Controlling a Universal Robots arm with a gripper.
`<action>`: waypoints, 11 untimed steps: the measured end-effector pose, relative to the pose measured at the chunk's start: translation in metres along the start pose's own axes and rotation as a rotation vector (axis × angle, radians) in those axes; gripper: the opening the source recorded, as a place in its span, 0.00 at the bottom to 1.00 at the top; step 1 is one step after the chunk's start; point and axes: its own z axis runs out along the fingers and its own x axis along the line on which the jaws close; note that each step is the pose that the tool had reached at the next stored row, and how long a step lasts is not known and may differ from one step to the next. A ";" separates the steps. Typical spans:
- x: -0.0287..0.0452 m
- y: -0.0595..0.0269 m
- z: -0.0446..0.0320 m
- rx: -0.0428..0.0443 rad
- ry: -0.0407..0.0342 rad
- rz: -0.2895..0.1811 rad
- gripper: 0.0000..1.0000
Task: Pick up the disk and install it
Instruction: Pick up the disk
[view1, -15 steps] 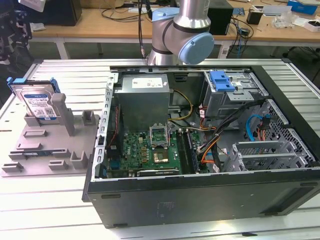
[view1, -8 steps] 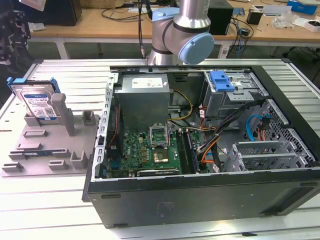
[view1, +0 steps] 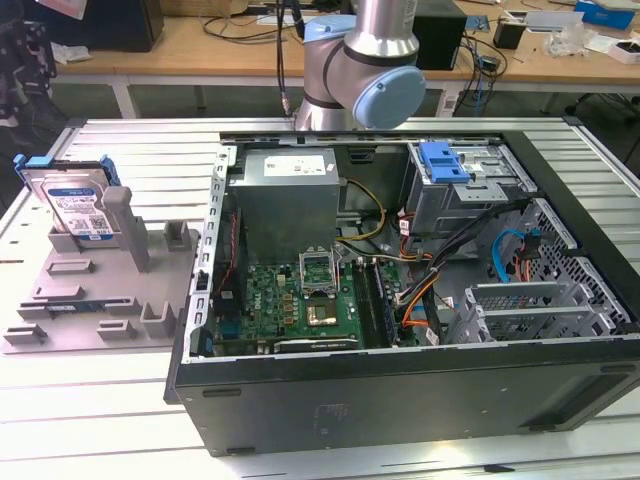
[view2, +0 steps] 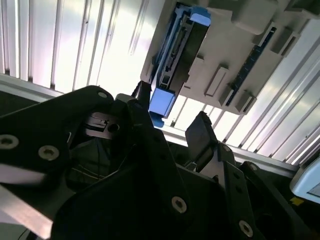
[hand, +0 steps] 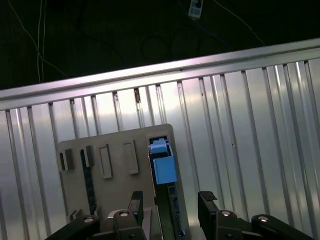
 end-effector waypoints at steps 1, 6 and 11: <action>-0.0005 0.0001 0.0004 0.0004 0.0019 -0.013 0.56; -0.0035 0.0004 0.0048 0.0017 0.0059 -0.071 0.56; -0.0029 0.0054 0.0120 0.0047 0.0064 -0.096 0.56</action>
